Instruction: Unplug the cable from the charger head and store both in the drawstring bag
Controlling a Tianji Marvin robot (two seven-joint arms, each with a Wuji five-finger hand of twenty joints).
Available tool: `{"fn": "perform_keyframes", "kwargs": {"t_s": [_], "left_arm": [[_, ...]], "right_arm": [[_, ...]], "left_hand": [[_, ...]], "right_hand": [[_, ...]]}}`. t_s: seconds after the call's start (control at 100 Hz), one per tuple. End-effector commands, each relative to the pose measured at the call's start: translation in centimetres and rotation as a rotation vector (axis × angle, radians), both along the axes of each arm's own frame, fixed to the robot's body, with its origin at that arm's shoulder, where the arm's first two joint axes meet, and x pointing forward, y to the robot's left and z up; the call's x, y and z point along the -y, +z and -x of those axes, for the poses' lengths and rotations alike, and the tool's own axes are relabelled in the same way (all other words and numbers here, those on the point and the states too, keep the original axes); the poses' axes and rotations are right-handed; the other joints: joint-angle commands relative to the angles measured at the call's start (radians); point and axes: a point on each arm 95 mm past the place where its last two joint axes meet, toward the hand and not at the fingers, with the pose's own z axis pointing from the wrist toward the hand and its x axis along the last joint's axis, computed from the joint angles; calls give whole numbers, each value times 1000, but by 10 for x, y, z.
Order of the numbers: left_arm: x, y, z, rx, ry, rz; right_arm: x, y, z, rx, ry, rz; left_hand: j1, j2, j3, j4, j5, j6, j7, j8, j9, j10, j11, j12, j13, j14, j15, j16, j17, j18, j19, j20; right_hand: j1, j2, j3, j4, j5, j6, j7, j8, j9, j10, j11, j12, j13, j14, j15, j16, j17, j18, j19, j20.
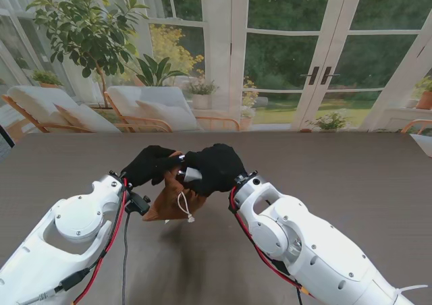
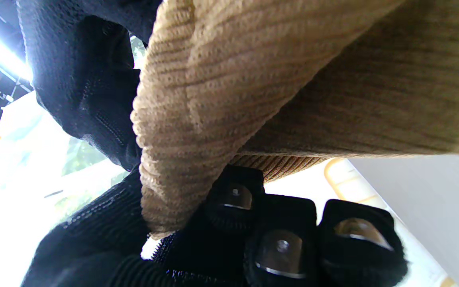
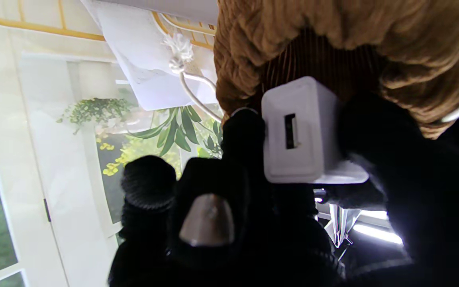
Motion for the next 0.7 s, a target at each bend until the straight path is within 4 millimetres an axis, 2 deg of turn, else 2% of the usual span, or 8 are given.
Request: {"fn": "perform_keyframes", "kwargs": {"t_s": [0.0,0.11,0.32,0.46,0.62,0.69], "left_arm": [[5,0,0,-8,-20,5],[6,-1,0,-11,-21,4],[9,-2,-2,-17,-24,6],[10,-3,-3,-21,-28,5],[12,-5,-3,-30,-33,5],[12,-6,-3,-35,-37,3]], "right_arm": [[-4,-3,4,-25,4,19],[-4,-2,5,-47,-8,28],[-4,-2,9,-89,-27,22],[-5,-3,12,-107,-37,18],[-7,-2,14,-112,-53,4],[-7,-2,14,-109,-62,6]], "left_hand": [[41,28,32,3,21,145,5,-4,48,-16,14,30,23,-111,41,0,27,21,208,11],[41,28,32,3,20,146,3,-4,48,-15,13,30,22,-109,40,0,25,24,206,12],[42,29,31,2,19,148,2,-5,48,-13,12,30,23,-106,39,1,24,27,205,14],[44,30,29,1,18,148,1,-5,48,-13,11,30,23,-106,39,2,24,28,204,15],[46,31,29,1,18,150,0,-6,48,-12,11,30,23,-106,39,2,24,29,203,16],[45,31,27,1,18,148,0,-5,48,-12,10,30,23,-106,39,2,24,29,203,16]], "right_hand": [[78,-7,83,19,83,-33,106,3,102,17,4,-15,9,-91,52,18,476,8,69,50],[79,-31,89,13,108,4,98,0,137,27,-2,-19,9,-99,79,32,484,-2,107,51],[85,-67,73,6,159,52,64,-17,190,38,-36,-36,8,-83,114,50,487,20,135,41],[77,-71,42,9,185,72,29,-31,219,28,-47,-41,8,-84,128,56,489,25,145,38],[19,-34,-6,38,200,92,-59,5,209,19,-58,-30,8,-93,123,54,488,20,147,28],[-7,-27,-20,68,198,102,-100,27,198,15,-60,-26,8,-99,118,52,488,14,143,24]]}}
